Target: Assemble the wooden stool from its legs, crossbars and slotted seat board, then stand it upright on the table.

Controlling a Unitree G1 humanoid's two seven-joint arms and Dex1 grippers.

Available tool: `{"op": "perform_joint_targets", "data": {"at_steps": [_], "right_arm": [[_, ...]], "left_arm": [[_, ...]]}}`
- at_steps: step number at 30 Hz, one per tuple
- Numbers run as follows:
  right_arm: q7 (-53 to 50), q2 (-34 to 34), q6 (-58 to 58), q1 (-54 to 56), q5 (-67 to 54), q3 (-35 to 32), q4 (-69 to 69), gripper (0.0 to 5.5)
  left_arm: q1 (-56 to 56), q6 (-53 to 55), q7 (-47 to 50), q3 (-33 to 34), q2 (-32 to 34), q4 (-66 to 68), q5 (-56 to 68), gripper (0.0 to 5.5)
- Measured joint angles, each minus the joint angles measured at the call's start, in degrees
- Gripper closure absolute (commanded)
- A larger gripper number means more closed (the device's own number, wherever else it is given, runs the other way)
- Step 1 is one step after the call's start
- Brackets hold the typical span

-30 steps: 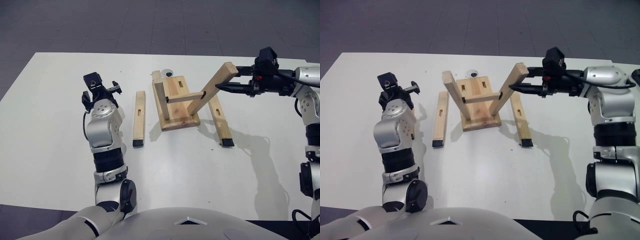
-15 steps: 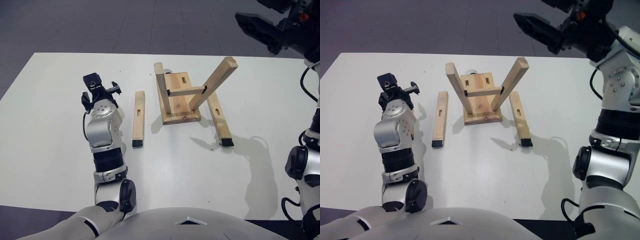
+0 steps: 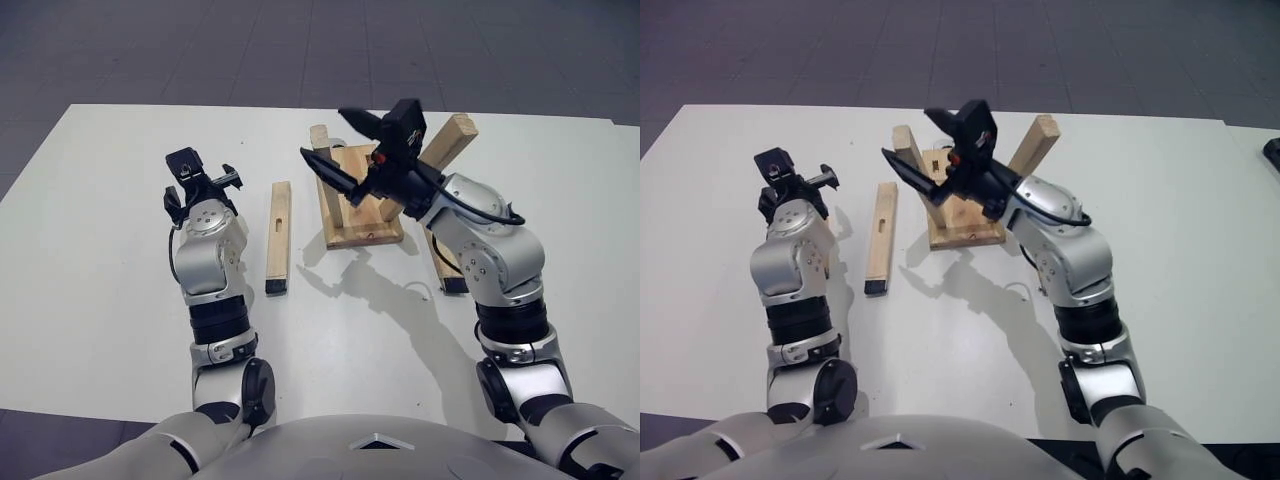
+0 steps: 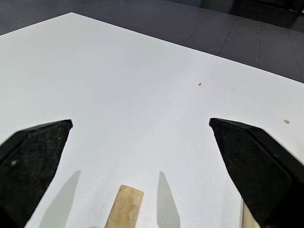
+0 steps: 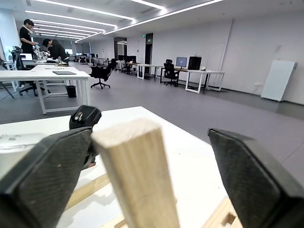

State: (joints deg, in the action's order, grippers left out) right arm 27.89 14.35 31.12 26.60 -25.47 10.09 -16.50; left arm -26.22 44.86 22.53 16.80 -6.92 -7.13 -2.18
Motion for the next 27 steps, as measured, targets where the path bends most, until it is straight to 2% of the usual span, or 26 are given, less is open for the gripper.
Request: {"op": "perform_joint_targets", "data": {"at_steps": [6,11,15,18,21,25,26,27], "right_arm": [[2.4,-1.1,0.9,-1.8,-2.3,0.1,-0.1,2.49],[11.5,3.6,2.0,-1.9,-6.0,-1.6,0.8,3.23],[20.9,10.1,1.0,-0.5,-6.6,-1.6,1.2,3.37],[34.4,18.2,-3.0,0.5,-7.5,-1.5,2.0,3.50],[45.0,24.0,-6.3,5.9,-6.6,-0.8,8.6,3.53],[48.8,25.7,-11.3,11.7,-1.8,0.2,17.3,3.57],[49.1,26.0,-12.1,12.4,-0.9,0.1,18.5,3.21],[49.3,26.2,-12.8,12.7,-0.3,0.1,19.2,3.15]], "left_arm": [[0.7,-0.2,0.6,-0.2,-0.9,0.0,0.0,0.10],[1.0,-0.7,0.9,-0.2,-1.1,0.1,0.0,0.10],[1.2,-0.8,1.2,0.0,-1.0,0.2,0.1,0.10],[1.2,-0.9,1.2,0.0,-1.0,0.3,0.1,0.10],[1.3,-1.0,1.1,-0.2,-1.0,0.8,0.1,0.10],[1.3,-1.2,1.2,-0.3,-1.0,1.1,0.1,0.10],[1.3,-1.2,1.1,-0.4,-1.0,1.1,0.1,0.10],[1.3,-1.2,1.1,-0.4,-1.0,1.1,0.1,0.10]]}}
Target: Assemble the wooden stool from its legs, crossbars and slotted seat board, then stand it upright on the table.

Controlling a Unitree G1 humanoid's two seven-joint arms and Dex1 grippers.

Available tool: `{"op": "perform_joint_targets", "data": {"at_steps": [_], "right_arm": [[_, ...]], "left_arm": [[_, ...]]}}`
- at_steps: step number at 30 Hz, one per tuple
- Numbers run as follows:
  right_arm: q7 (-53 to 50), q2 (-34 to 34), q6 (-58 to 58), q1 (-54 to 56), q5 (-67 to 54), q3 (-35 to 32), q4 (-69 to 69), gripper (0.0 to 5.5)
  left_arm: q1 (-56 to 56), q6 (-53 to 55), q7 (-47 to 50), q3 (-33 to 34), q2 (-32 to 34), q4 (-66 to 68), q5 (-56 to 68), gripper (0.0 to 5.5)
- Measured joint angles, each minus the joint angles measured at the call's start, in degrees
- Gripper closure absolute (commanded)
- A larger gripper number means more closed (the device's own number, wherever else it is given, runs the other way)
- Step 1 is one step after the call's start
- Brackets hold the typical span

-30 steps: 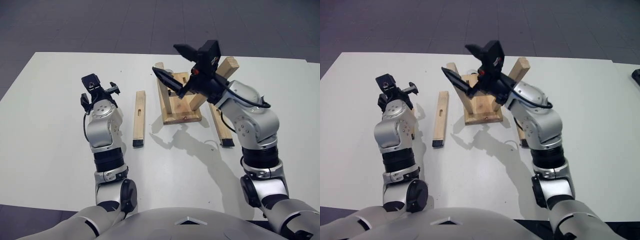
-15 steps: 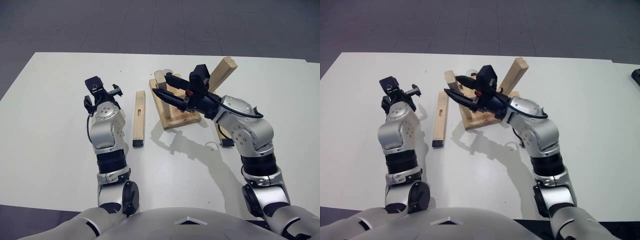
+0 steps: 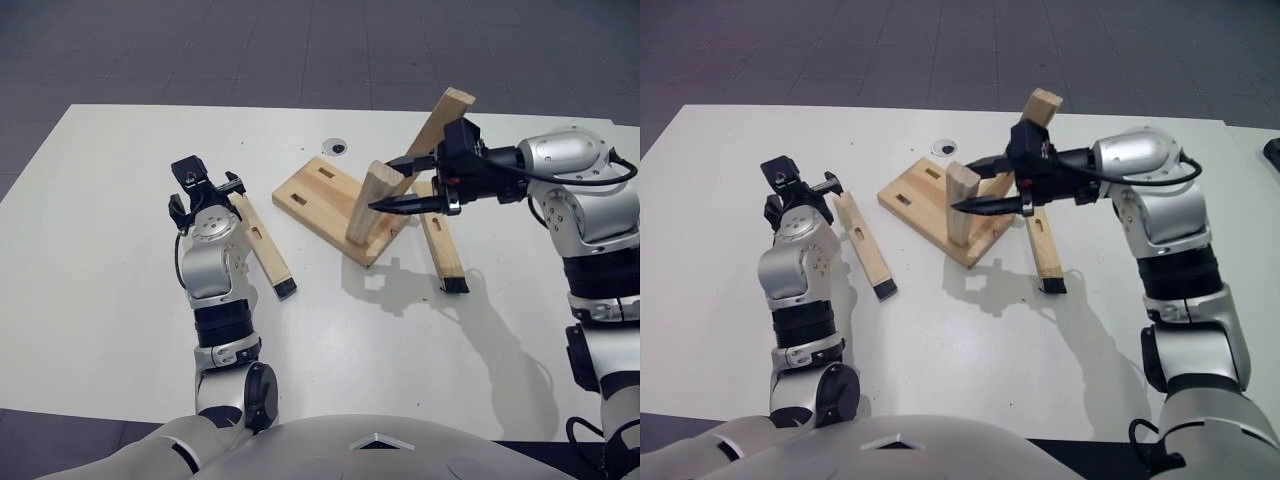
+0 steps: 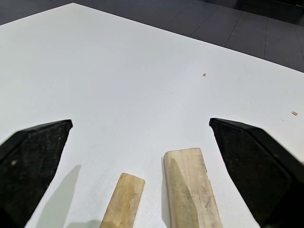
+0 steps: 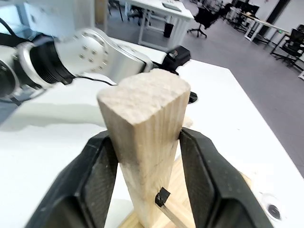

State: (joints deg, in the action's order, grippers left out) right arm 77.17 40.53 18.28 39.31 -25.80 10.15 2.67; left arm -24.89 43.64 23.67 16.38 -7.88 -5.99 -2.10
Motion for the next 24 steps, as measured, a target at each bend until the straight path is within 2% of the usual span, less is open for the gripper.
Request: {"op": "perform_joint_targets", "data": {"at_steps": [2,5,7,11,14,18,24], "right_arm": [[0.3,1.0,0.8,0.0,0.2,-1.0,0.0,2.83],[-0.6,2.3,7.3,0.0,-7.2,-7.2,-4.8,2.37],[-6.1,1.4,13.4,0.0,-15.4,-13.6,-10.0,2.05],[-22.2,-4.9,21.8,-0.5,-29.6,-20.1,-19.9,1.38],[-32.9,-10.8,25.6,-4.7,-37.3,-18.6,-28.1,0.87],[-38.0,-13.3,28.6,-10.5,-36.8,-12.1,-31.8,0.19],[-37.9,-10.2,25.0,-8.4,-24.5,-9.4,-22.2,0.12]], "left_arm": [[0.2,0.0,0.0,0.0,0.1,0.0,0.0,0.10],[0.5,0.0,0.1,0.2,0.2,-0.1,0.0,0.10],[1.1,0.0,0.4,0.6,0.4,-0.6,0.0,0.10],[1.5,0.0,0.9,1.1,0.6,-1.2,0.0,0.10],[1.5,0.0,1.0,1.1,0.6,-1.2,0.0,0.10],[1.5,0.0,0.9,1.1,0.6,-1.2,0.1,0.10],[1.5,0.0,0.9,1.1,0.6,-0.8,0.1,0.10]]}}
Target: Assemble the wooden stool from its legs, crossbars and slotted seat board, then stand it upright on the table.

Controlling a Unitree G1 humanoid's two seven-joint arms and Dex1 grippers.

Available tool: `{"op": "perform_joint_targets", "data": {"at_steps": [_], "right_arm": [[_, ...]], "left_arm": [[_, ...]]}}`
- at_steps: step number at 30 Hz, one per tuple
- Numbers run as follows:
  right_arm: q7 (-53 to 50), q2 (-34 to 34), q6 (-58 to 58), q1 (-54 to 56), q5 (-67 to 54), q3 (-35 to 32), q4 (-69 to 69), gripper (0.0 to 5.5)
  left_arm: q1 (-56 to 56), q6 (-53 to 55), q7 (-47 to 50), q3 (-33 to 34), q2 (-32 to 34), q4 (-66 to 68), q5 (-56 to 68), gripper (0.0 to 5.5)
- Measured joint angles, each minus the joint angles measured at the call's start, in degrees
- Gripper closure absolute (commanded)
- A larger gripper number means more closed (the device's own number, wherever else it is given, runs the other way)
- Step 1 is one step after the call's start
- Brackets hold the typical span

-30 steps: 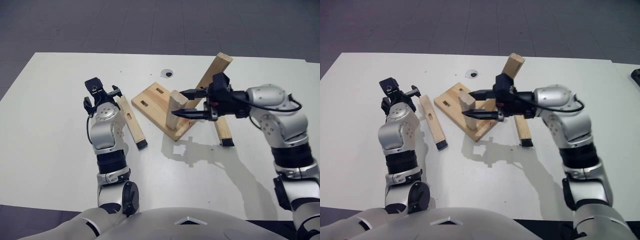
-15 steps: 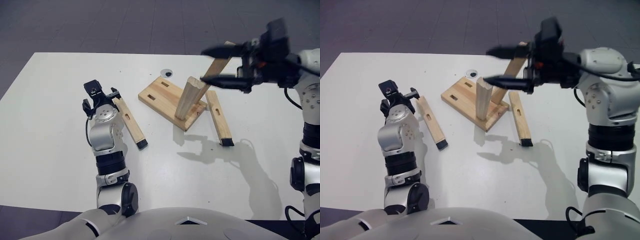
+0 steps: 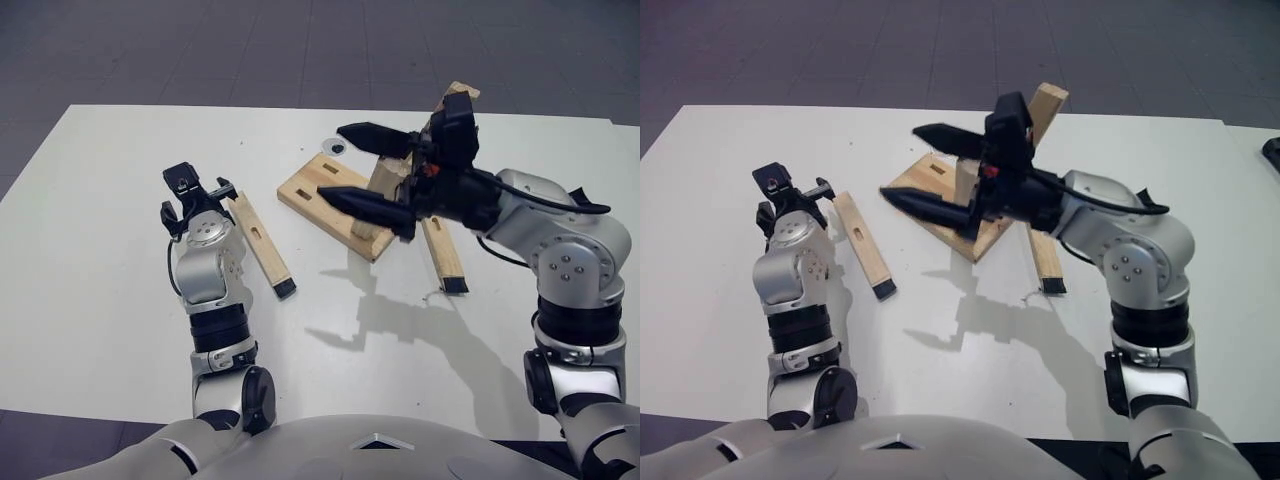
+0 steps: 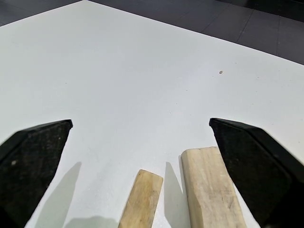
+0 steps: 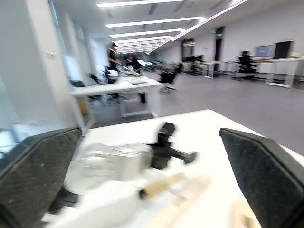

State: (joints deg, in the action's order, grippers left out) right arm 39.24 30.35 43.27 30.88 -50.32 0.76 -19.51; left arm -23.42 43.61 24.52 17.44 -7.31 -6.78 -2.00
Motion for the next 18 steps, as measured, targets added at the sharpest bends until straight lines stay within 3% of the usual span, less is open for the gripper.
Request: {"op": "perform_joint_targets", "data": {"at_steps": [4,11,14,18], "right_arm": [[-0.1,2.0,-3.3,1.2,7.4,-0.6,6.9,0.12],[0.0,-2.8,-3.2,1.7,-0.7,-3.7,-2.0,0.12],[-4.0,-7.2,-3.1,2.0,1.1,-0.2,-2.0,0.12],[-13.4,-12.5,-2.6,5.0,14.7,10.1,5.7,0.12]], "left_arm": [[0.0,0.0,0.0,0.0,0.0,0.2,0.0,0.10],[0.0,0.0,0.1,0.1,0.0,0.2,0.0,0.10],[0.0,0.0,0.4,0.5,0.1,0.3,0.0,0.10],[-0.2,-0.4,0.5,0.7,0.2,0.5,0.0,0.10]]}}
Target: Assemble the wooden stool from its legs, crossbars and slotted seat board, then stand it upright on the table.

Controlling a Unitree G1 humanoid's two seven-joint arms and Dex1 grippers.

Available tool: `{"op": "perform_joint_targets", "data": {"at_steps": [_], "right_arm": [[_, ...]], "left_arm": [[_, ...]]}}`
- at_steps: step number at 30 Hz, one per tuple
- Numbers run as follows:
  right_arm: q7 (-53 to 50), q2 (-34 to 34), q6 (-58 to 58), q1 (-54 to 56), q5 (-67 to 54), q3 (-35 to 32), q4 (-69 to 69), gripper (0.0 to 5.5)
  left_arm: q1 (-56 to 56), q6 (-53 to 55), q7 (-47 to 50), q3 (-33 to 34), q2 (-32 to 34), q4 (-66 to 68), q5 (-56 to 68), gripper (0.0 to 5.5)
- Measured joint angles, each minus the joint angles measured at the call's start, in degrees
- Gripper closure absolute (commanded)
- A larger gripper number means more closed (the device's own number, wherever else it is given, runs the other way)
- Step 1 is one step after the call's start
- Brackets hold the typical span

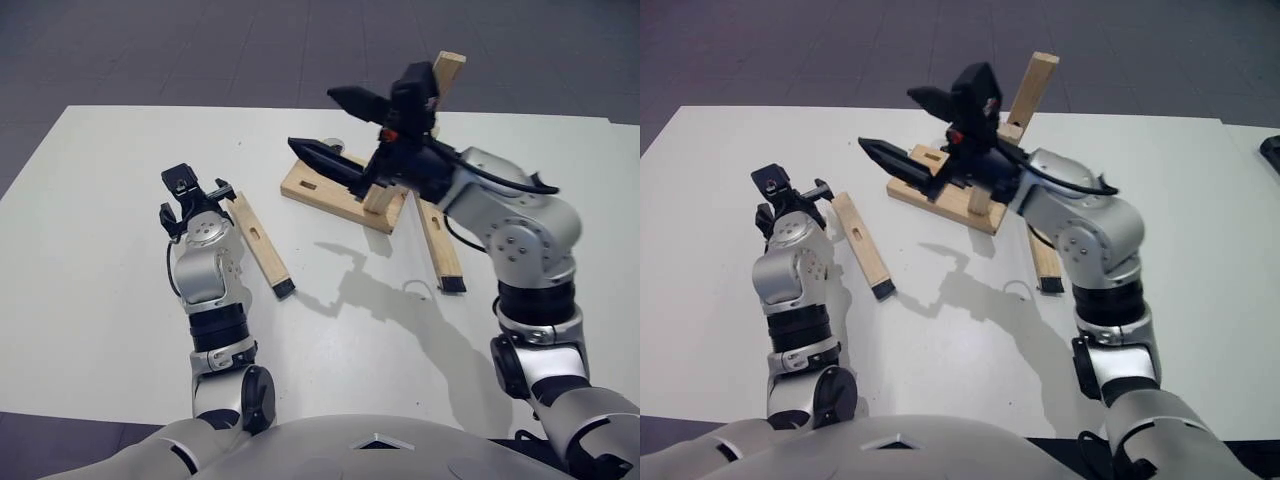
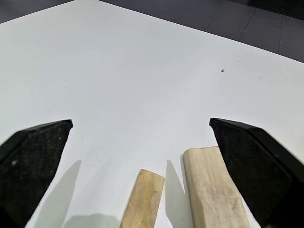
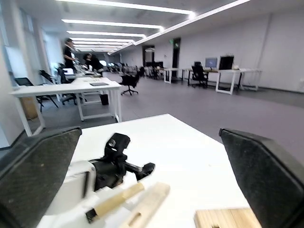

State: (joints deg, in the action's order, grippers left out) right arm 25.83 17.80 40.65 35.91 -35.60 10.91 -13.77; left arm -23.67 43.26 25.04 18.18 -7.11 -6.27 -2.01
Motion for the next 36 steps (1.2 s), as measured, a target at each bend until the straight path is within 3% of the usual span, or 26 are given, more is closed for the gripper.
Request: {"op": "perform_joint_targets", "data": {"at_steps": [4,9,21,26,30,36], "right_arm": [[-2.7,-3.4,-0.2,-1.5,7.3,5.3,5.5,0.12],[-4.1,-4.9,-3.7,-3.8,13.7,6.0,9.6,0.12],[5.7,8.9,-4.1,-3.9,16.7,-1.9,7.6,0.12],[0.8,0.5,3.8,-3.7,13.0,-4.4,9.1,0.12],[-3.4,-6.9,5.5,-3.7,14.7,-0.9,13.2,0.12],[-1.8,-6.6,8.3,-3.2,19.0,4.5,18.4,0.12]], "left_arm": [[0.0,-0.3,0.0,-0.2,0.4,0.3,0.0,0.10],[0.0,-0.4,0.0,-0.3,0.4,0.6,0.0,0.10],[0.0,-0.7,-0.1,-0.6,0.4,1.0,0.0,0.10],[0.0,-0.7,-0.2,-0.7,0.6,1.0,0.0,0.10],[0.0,-0.7,-0.4,-1.0,0.6,1.1,0.0,0.10],[0.0,-0.7,-0.5,-1.3,0.6,1.5,-0.1,0.10]]}}
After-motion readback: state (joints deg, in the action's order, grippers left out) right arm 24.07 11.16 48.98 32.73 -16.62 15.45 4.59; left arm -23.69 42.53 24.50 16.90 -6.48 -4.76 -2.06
